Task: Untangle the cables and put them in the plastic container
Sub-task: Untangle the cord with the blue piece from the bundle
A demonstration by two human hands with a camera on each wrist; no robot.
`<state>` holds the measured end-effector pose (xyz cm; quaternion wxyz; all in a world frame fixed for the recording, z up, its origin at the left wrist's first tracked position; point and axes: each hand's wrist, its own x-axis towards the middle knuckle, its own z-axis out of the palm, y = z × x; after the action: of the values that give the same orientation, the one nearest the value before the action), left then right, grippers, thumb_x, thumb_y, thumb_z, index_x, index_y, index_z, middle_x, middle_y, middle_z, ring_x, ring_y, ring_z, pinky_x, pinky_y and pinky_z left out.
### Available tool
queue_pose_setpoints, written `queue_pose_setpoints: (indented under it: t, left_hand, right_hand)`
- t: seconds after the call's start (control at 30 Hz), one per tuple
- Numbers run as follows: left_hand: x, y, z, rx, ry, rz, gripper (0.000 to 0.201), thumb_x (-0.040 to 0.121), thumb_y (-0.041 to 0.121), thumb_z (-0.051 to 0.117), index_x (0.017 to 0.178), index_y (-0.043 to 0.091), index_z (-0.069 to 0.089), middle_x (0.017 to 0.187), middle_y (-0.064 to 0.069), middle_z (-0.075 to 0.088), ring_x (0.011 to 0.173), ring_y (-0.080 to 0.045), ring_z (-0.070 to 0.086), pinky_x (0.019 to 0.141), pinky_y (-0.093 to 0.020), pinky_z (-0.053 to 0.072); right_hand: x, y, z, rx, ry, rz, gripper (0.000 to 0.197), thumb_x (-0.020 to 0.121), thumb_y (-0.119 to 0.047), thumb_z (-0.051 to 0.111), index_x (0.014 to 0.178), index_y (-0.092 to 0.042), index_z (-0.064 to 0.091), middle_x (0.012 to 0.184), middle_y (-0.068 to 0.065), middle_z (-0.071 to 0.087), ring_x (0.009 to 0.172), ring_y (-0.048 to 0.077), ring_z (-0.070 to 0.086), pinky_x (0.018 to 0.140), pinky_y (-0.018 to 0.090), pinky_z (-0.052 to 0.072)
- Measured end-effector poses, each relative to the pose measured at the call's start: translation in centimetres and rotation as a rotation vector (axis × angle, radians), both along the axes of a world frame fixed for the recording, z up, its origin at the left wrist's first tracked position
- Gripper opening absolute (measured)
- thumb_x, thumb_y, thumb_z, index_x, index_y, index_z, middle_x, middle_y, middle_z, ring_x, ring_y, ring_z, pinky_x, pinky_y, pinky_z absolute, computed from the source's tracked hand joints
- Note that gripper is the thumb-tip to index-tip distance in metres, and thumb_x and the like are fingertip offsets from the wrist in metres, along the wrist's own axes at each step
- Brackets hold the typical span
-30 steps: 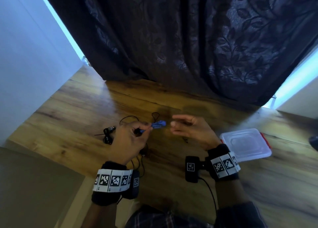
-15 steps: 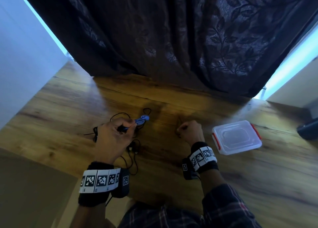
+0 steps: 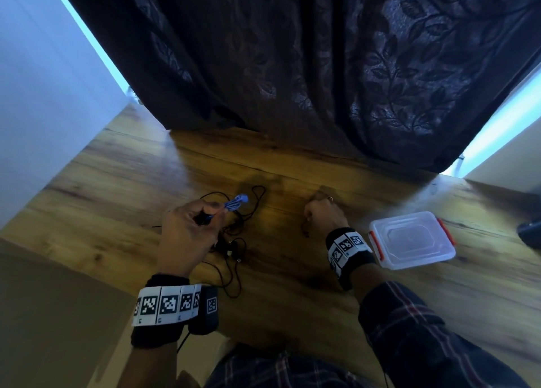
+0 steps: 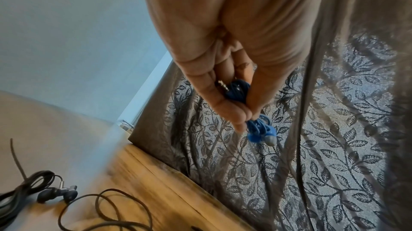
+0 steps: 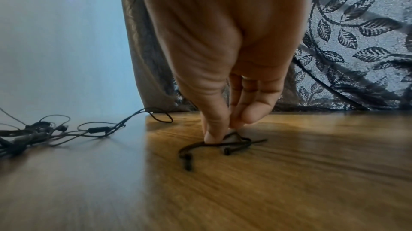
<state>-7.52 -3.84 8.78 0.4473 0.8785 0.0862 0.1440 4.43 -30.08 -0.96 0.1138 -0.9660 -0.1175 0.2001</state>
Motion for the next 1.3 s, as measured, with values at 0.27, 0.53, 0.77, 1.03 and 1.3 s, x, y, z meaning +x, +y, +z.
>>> queue_pose_setpoints:
  t: [0.27,0.53,0.77,1.03,1.3]
  left_hand:
    - [-0.1,0.3,0.3,-0.022,0.007,0.02,0.0,0.085,0.015,0.076,0.086,0.015,0.075,0.088,0.014,0.072,0.08,0.007,0.068,0.066,-0.009,0.054]
    - [-0.3,0.2,0.4,-0.028,0.014,0.022,0.002,0.086,0.016,0.075,0.086,0.014,0.075,0.089,0.016,0.072,0.081,0.01,0.067,0.067,-0.007,0.052]
    - [-0.4,-0.1,0.6,-0.004,0.015,0.016,0.002,0.086,0.016,0.075,0.085,0.017,0.075,0.087,0.018,0.07,0.081,0.013,0.065,0.065,-0.003,0.048]
    - [-0.5,-0.4,0.8,0.034,-0.012,-0.004,0.001,0.086,0.018,0.076,0.086,0.017,0.076,0.087,0.015,0.072,0.082,0.009,0.067,0.067,-0.005,0.051]
    - [-0.6,-0.7,0.8,0.052,0.015,0.008,0.002,0.085,0.02,0.076,0.087,0.019,0.075,0.088,0.021,0.069,0.084,0.013,0.065,0.071,-0.007,0.05]
  right_hand:
    - [0.0,-1.3,0.3,0.02,-0.047,0.152,0.016,0.09,0.0,0.055,0.096,-0.015,0.056,0.123,0.004,0.045,0.11,0.027,0.049,0.083,0.037,0.05]
    - [-0.5,-1.6,1.6,0.115,-0.209,0.093,0.023,0.099,-0.003,0.045,0.118,-0.01,0.057,0.131,0.01,0.051,0.119,0.031,0.051,0.086,0.045,0.053]
    - [-0.8,-2.2,1.7,-0.041,-0.268,0.117,0.032,0.095,-0.006,0.056,0.126,-0.015,0.059,0.139,0.006,0.048,0.126,0.028,0.048,0.093,0.042,0.052]
    - [-2.4,-1.1,1.4,-0.257,-0.386,0.22,0.013,0.085,-0.018,0.074,0.097,-0.012,0.076,0.116,0.014,0.068,0.11,0.03,0.064,0.093,0.042,0.052]
    - [-3.1,-1.0,1.4,-0.34,-0.299,-0.016,0.011,0.088,-0.007,0.066,0.084,-0.003,0.075,0.116,0.022,0.065,0.101,0.038,0.064,0.088,0.046,0.054]
